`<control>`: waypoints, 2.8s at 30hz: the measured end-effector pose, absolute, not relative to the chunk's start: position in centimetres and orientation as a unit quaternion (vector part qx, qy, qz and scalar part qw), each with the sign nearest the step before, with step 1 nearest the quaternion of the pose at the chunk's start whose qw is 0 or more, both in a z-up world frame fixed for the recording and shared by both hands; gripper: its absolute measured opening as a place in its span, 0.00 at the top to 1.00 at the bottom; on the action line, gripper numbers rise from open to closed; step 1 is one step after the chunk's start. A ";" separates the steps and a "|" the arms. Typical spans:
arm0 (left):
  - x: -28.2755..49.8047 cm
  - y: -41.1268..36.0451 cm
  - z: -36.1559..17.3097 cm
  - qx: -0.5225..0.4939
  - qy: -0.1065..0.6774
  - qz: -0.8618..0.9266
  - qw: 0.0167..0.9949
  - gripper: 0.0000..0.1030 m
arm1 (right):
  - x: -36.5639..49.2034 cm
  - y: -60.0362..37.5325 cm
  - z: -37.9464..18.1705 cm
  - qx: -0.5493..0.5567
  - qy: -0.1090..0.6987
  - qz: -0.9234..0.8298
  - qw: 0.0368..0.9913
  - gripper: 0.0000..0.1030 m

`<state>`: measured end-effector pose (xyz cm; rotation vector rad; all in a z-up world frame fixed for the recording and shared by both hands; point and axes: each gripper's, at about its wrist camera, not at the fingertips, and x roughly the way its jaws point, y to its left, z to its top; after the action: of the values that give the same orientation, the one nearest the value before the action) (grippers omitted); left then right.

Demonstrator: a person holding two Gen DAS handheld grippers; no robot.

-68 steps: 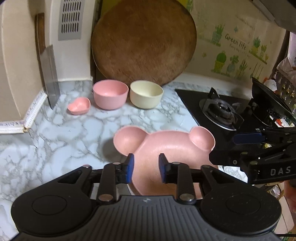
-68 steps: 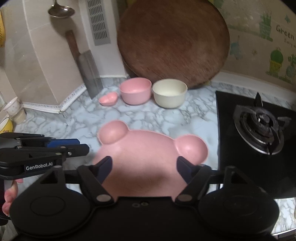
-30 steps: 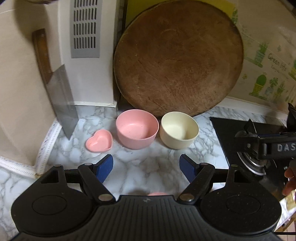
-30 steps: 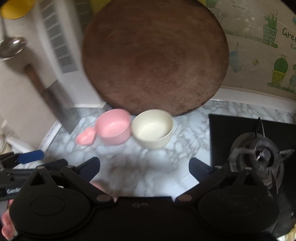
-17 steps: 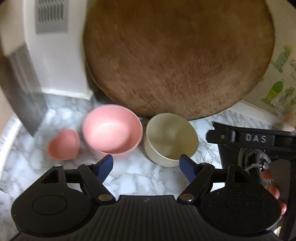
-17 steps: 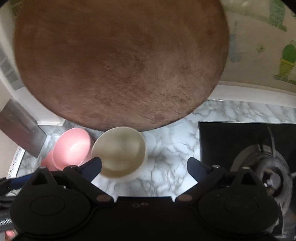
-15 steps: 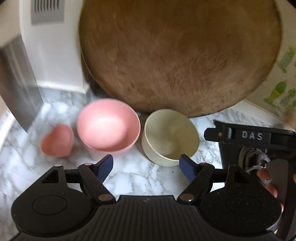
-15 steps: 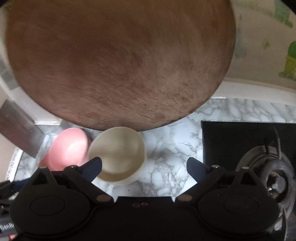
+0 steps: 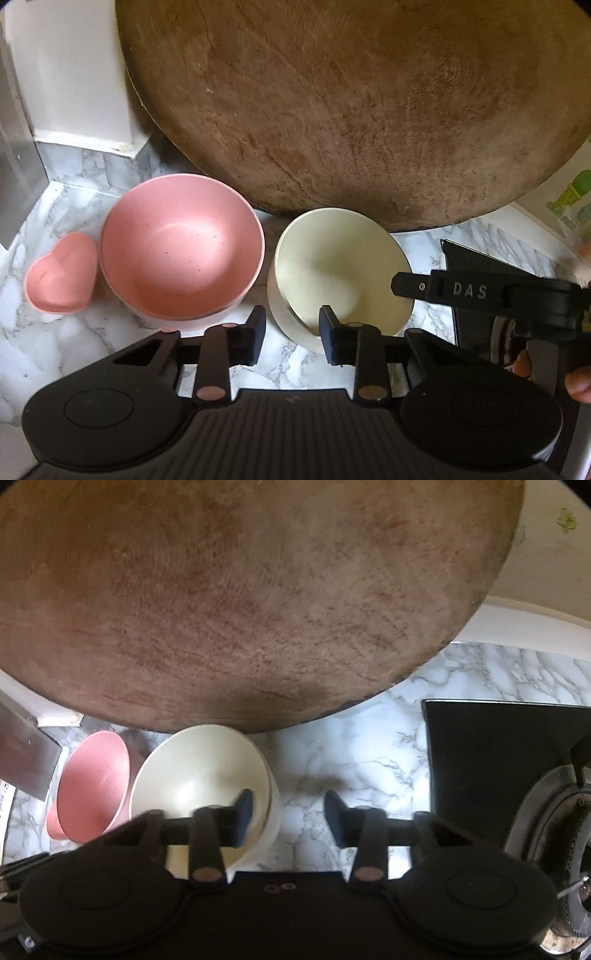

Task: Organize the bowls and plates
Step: 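Lift the cream bowl with both grippers and carry it beside the bear plate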

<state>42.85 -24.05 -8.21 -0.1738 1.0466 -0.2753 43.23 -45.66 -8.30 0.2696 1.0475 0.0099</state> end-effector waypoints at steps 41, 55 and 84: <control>25.8 -11.1 2.1 -0.055 0.444 -0.156 0.880 0.86 | 26.1 -31.3 4.1 0.047 0.429 0.033 0.902 0.93; 19.5 -1.3 -0.5 -0.051 0.468 -0.093 0.877 0.86 | 21.6 -20.3 1.4 0.030 0.458 0.080 0.885 0.92; 17.2 -0.2 -6.4 -0.040 0.516 -0.087 0.851 0.86 | 18.7 -18.6 -6.4 0.043 0.540 0.086 0.836 0.91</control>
<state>17.23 -0.17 -6.36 -0.0842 1.0874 -0.1839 18.73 -18.63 -6.39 0.0900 1.1434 0.1830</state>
